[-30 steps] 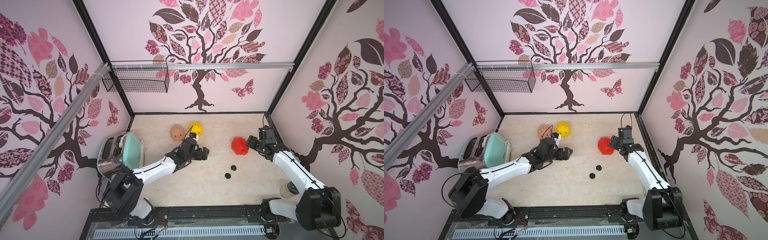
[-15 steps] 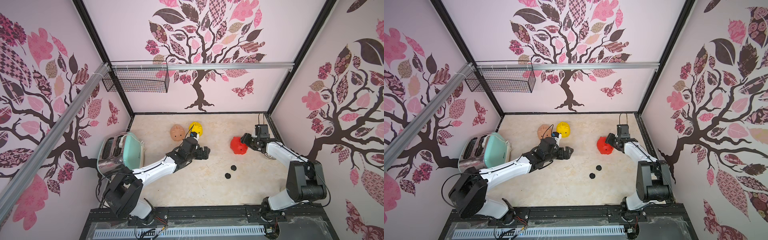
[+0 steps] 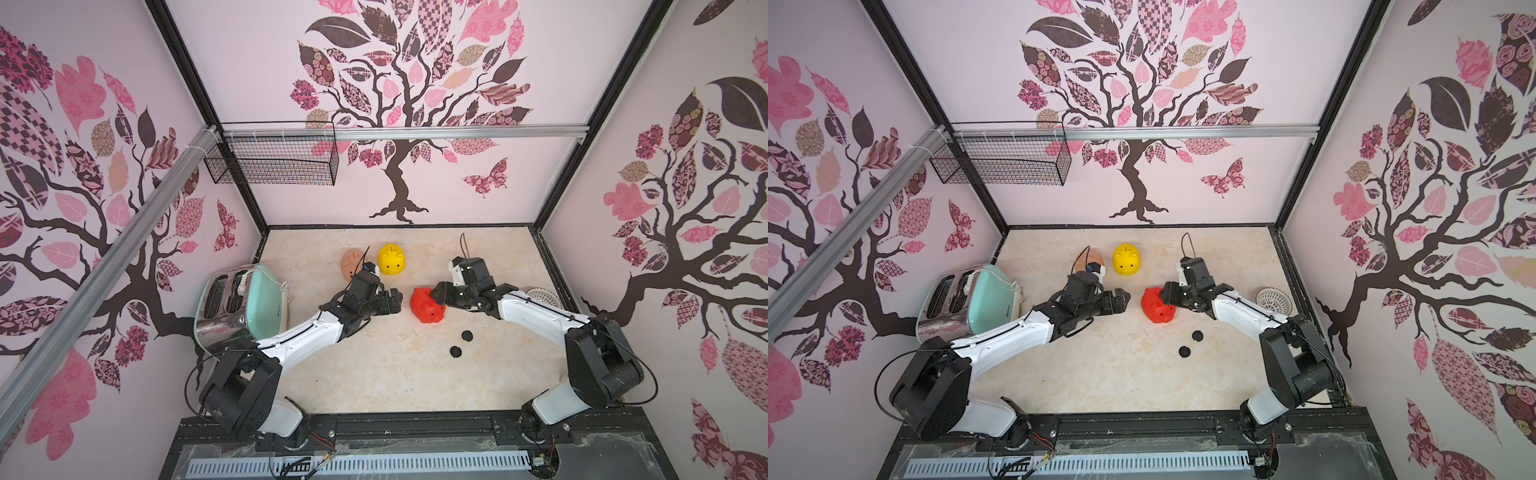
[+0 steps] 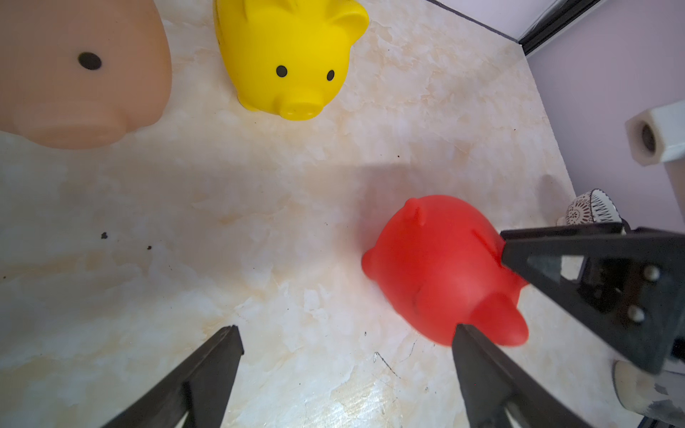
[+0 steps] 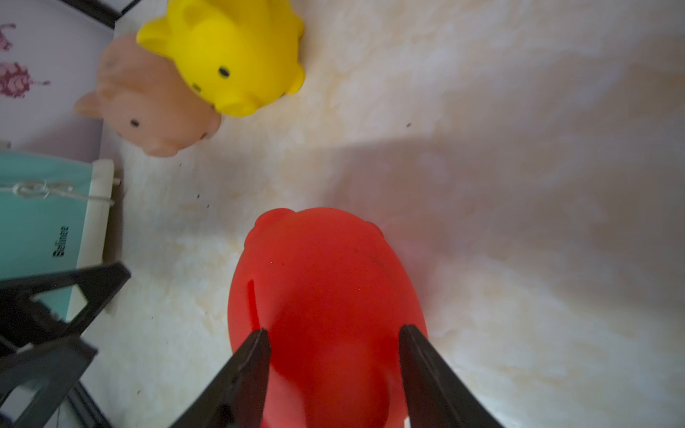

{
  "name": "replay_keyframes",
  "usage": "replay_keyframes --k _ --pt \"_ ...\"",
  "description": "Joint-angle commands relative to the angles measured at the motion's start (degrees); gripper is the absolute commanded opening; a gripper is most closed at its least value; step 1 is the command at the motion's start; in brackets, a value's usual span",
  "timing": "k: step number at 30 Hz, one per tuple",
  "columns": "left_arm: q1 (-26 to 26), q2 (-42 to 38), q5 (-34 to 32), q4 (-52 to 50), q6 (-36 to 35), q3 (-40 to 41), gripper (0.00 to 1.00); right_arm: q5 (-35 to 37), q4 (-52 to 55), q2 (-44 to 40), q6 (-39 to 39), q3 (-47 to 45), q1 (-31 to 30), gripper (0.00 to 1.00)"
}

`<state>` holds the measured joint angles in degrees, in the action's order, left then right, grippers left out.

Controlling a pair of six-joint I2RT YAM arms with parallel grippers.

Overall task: Open piggy banks
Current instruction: Move the piggy bank to the center of the board, then adjust the piggy bank at the center of the board.

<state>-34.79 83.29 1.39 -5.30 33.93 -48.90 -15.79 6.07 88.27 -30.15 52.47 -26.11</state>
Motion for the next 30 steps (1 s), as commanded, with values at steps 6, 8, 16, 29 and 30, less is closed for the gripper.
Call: replay_keyframes --k 6,8,16,29,30 --pt "-4.14 -1.91 -2.65 -6.22 0.84 -1.78 0.96 5.98 -1.98 -14.19 -4.15 -8.7 1.69 0.75" --pt "-6.41 -6.93 -5.27 -5.18 3.29 1.71 0.96 8.23 -2.26 -15.31 -4.64 -11.93 3.56 0.67" --pt "-11.1 -8.73 -4.92 -4.36 9.15 3.94 0.97 0.58 -6.33 -4.38 -3.46 -9.4 4.12 0.55" --pt "-10.22 1.37 -0.68 3.67 12.1 -0.55 0.97 -10.31 -15.51 8.06 -4.79 -4.51 -0.05 0.51" --pt "-9.97 2.14 -0.37 3.6 11.91 -1.29 0.97 -10.24 -15.85 7.52 -5.09 -5.32 -0.21 0.51"
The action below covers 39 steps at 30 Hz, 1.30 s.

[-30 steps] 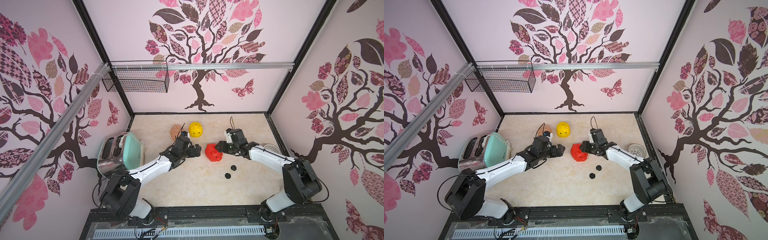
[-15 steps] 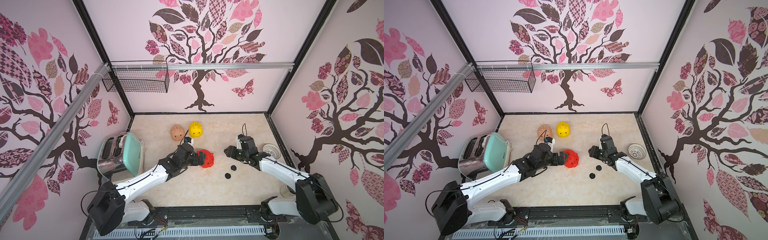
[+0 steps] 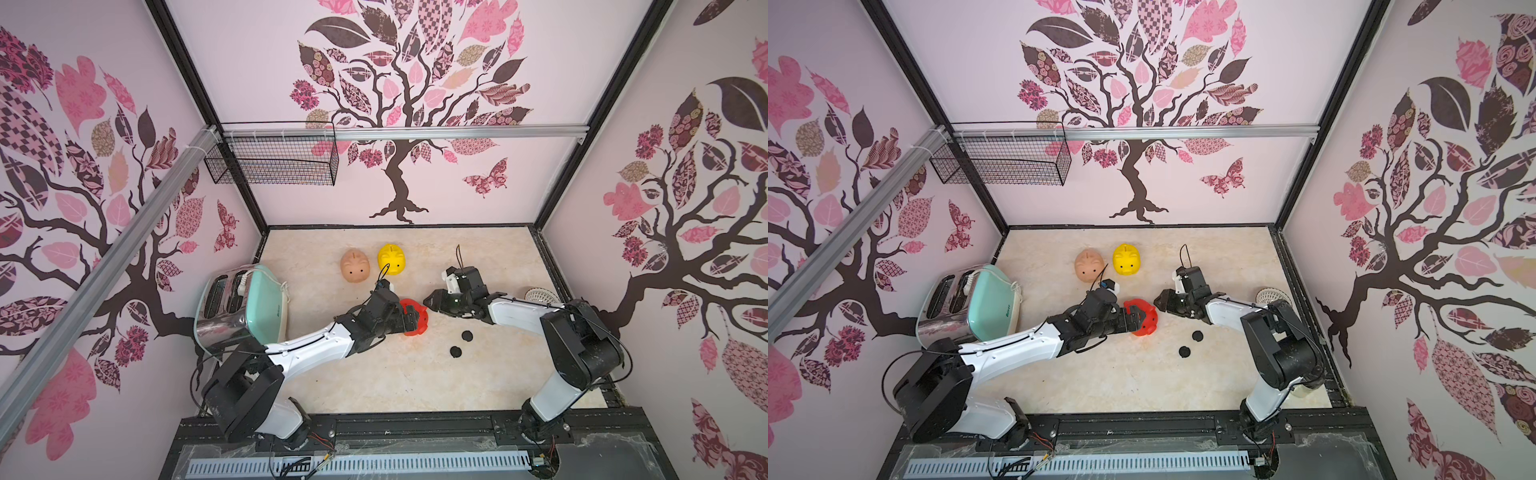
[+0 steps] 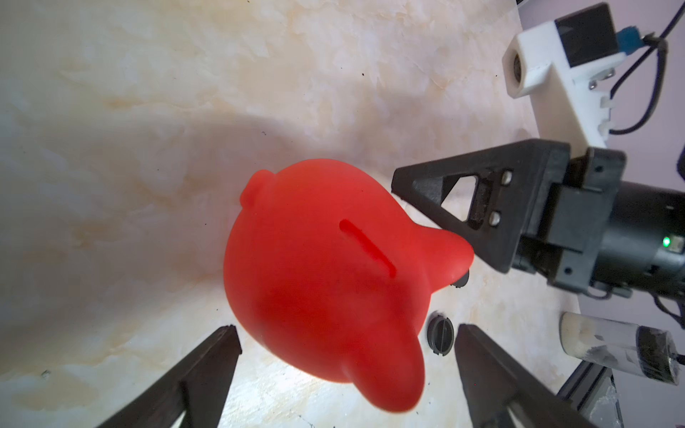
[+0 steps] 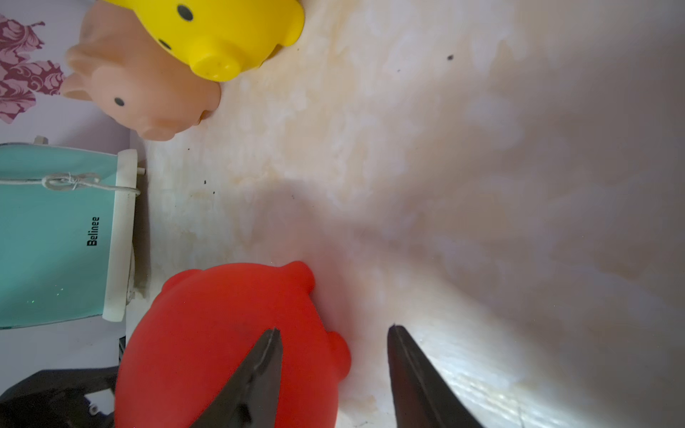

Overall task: Open piggy banks
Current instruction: Adjust the piggy bank at the center of the board.

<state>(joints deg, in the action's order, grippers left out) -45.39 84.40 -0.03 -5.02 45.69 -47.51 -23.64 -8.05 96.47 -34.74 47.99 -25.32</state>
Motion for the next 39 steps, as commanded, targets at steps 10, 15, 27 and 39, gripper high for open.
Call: replay_keyframes --k 10,15,27,39 --pt "5.73 5.8 4.54 1.84 -1.46 -6.72 0.98 -2.35 -3.85 -11.43 -3.56 -11.19 -1.27 0.51" --pt "4.07 3.53 2.45 -5.39 -11.52 -8.65 0.98 8.96 3.37 -16.79 -1.78 -12.59 -1.05 0.53" --pt "-6.98 4.72 -15.35 -19.02 -15.4 -15.42 0.98 21.88 8.57 -35.59 -3.43 -22.03 -0.18 0.62" --pt "-10.69 13.89 -21.61 -31.6 -8.97 -25.09 0.98 20.76 9.98 -37.14 -2.55 -22.43 0.0 0.62"
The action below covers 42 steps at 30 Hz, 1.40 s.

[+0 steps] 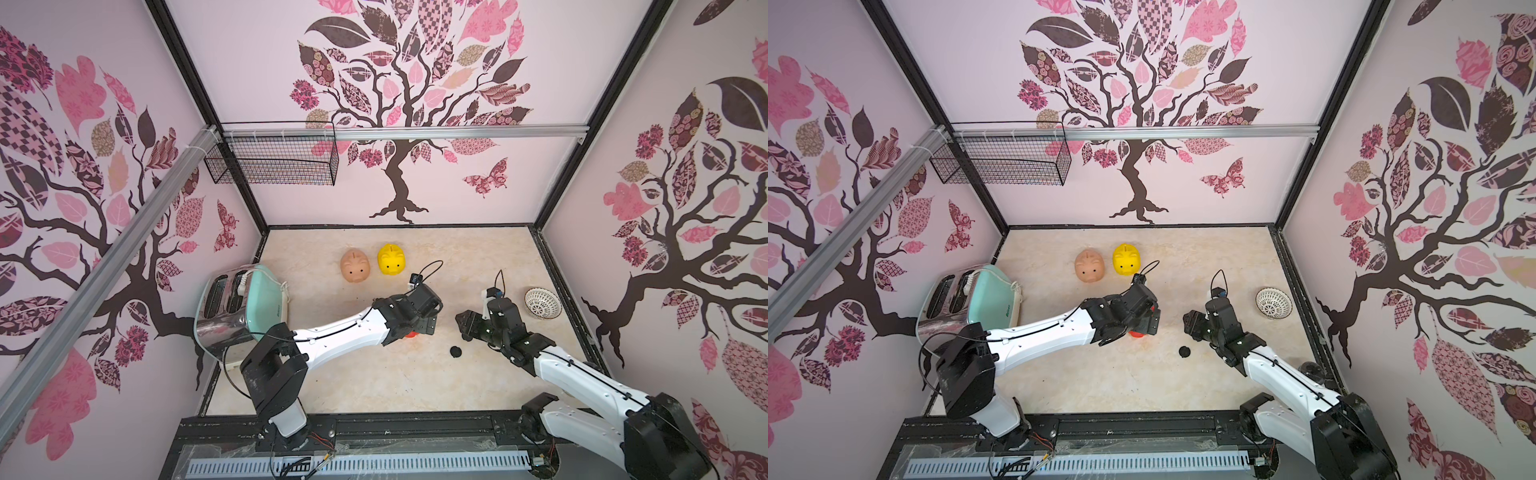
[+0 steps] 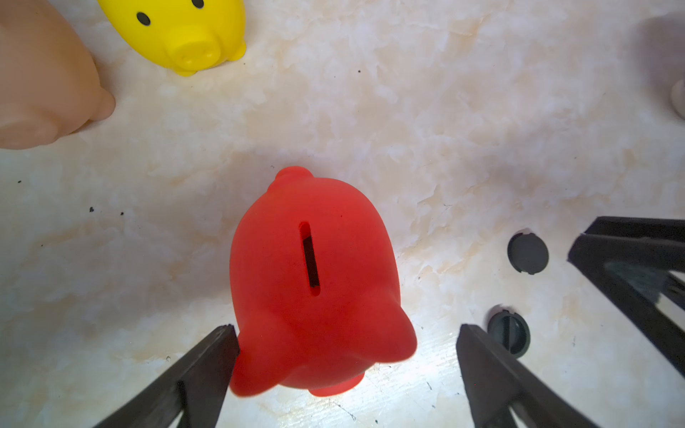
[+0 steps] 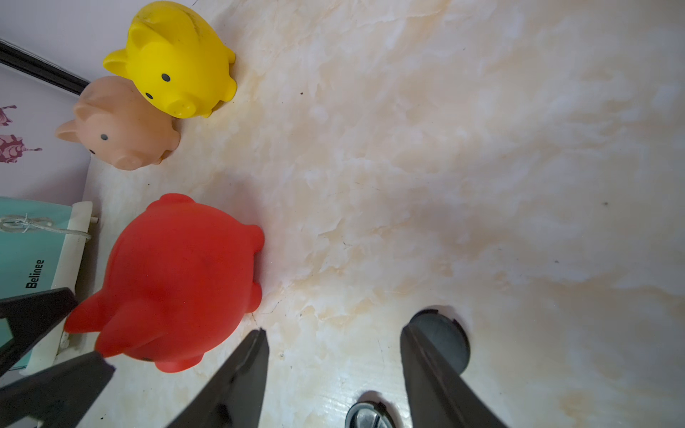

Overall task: Open piggy banks
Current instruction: Adjust the piggy bank at the center of the board.

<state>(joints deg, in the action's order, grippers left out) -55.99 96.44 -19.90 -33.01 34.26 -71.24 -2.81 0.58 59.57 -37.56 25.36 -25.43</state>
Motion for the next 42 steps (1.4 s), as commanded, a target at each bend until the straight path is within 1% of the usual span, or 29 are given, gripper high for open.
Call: replay_keyframes --k 1,8,12,18,21,26,28,30,32,35,39,42 --pt "-0.09 2.52 -2.16 -4.24 3.13 -1.76 0.98 -0.09 1.44 -0.33 0.36 0.16 0.1 0.62" --pt "-0.09 5.07 -3.18 -6.37 5.08 -3.37 0.98 -0.7 1.36 -0.68 0.64 -0.03 0.07 0.62" --pt "-0.09 5.34 -3.83 -7.48 6.09 -3.38 0.91 -1.23 0.92 -0.51 0.65 -0.19 0.12 0.62" --pt "0.0 4.92 -3.98 -7.75 6.22 -4.05 0.84 -1.7 0.61 -0.75 0.56 -0.66 0.05 0.62" --pt "0.0 4.22 -3.98 -7.94 6.38 -3.83 0.79 -1.83 0.48 -1.03 0.46 -0.82 0.12 0.62" --pt "0.58 1.44 -2.8 -6.54 6.3 -1.76 0.77 -2.37 -0.27 -1.02 0.23 -1.48 0.05 0.62" --pt "1.88 -1.8 0.67 -2.11 5.3 1.6 0.76 -2.79 -0.72 -1.04 0.19 -1.85 0.07 0.62" --pt "4.42 -5.83 7.35 4.26 4.25 6.37 0.75 -3.33 -1.34 -1.06 0.11 -2.31 0.07 0.62" --pt "8.03 -10.01 16.2 12.02 3.71 12.27 0.74 -3.79 -2.0 -1.04 -0.16 -2.67 0.11 0.62" --pt "12.86 -14.94 25.09 19.48 3.64 18.82 0.74 -4.53 -3.27 -0.9 -0.32 -3.21 0.04 0.62" --pt "19.2 -18.05 35.61 27.17 5.23 25.25 0.74 -6.21 -5.21 0.46 -0.58 -3.26 0.07 0.62" --pt "22.94 -18.1 42.73 36.01 8.22 30.23 0.75 -8.31 -7.21 1.99 -1.0 -3.24 0.12 0.62"
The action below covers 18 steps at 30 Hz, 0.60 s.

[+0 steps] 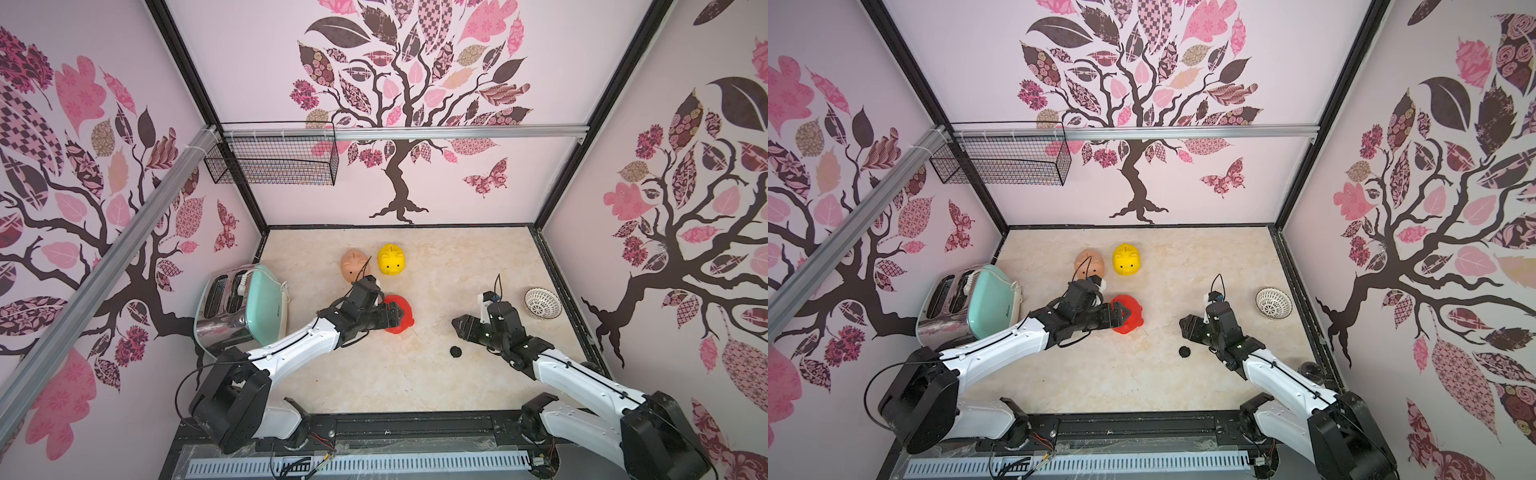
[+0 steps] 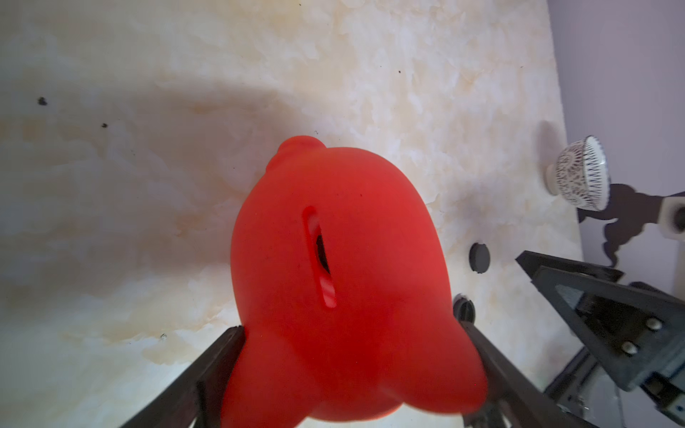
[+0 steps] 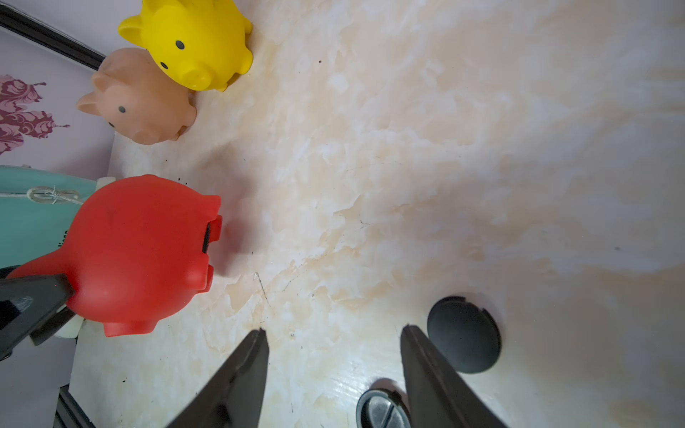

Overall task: Open piggy banks
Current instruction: Adjust the piggy bank at the center of the board.

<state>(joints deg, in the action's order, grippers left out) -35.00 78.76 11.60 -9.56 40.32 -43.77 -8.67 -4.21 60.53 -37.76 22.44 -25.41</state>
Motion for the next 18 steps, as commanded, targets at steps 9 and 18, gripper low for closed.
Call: replay_keyframes --k 9,18 --pt "7.45 5.01 21.14 30.41 9.7 10.24 0.76 -8.07 -9.27 7.14 -3.89 -0.46 0.08 0.65" --pt "7.58 4.15 18.14 26.95 7.72 13.15 0.95 -8.71 -12.01 10.72 -4.63 0.05 0.07 0.63"
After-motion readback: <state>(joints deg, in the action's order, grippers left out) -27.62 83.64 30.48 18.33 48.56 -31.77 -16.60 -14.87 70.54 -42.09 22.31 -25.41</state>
